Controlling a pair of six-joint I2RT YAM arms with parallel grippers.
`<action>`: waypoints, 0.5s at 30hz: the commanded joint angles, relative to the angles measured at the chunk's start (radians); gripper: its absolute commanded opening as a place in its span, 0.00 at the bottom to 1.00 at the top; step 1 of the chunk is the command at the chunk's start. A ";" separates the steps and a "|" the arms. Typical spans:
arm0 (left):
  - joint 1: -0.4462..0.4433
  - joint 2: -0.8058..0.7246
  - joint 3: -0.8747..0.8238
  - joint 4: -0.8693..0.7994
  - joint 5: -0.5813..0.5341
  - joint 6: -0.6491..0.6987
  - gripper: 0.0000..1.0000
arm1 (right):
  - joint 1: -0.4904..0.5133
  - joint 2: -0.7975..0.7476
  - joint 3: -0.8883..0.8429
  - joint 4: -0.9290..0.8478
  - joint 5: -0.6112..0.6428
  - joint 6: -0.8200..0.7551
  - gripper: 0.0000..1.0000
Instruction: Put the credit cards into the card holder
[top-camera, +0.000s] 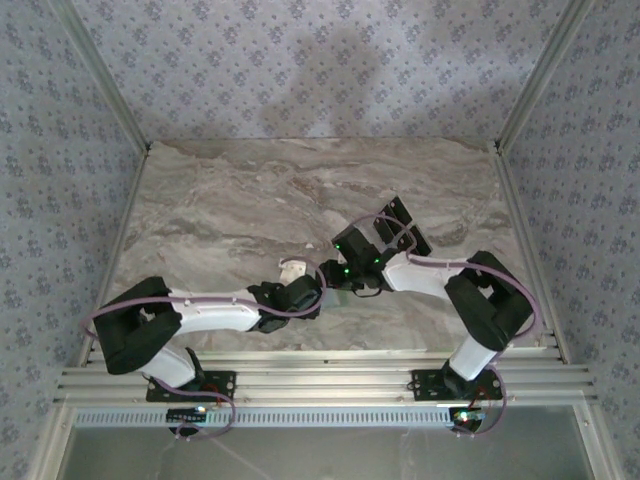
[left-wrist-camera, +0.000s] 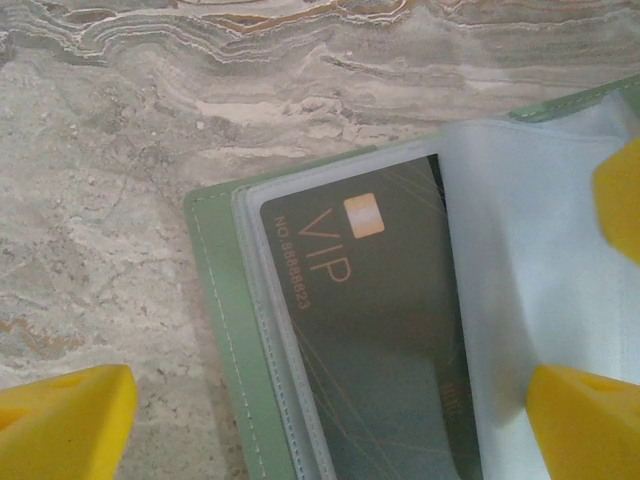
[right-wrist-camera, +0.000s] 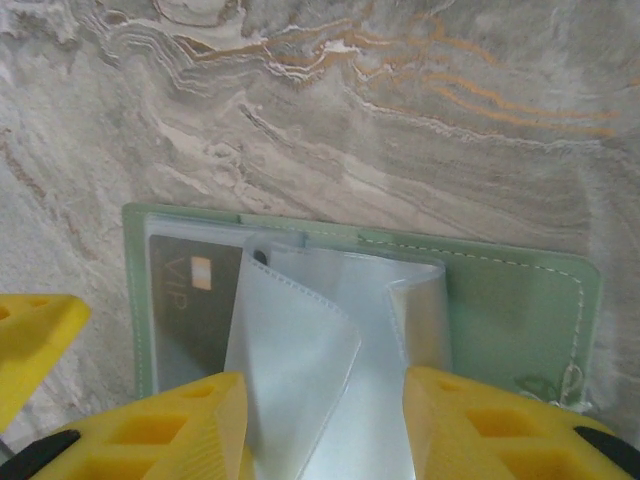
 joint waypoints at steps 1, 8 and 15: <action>-0.007 -0.036 -0.014 0.003 -0.027 -0.015 1.00 | 0.009 0.039 0.033 0.016 -0.014 0.023 0.47; -0.007 -0.054 -0.018 0.001 -0.027 -0.013 1.00 | 0.026 0.059 0.051 0.019 -0.021 0.025 0.47; -0.007 -0.056 -0.020 0.004 -0.025 -0.009 1.00 | 0.046 0.030 0.063 -0.002 -0.013 0.023 0.47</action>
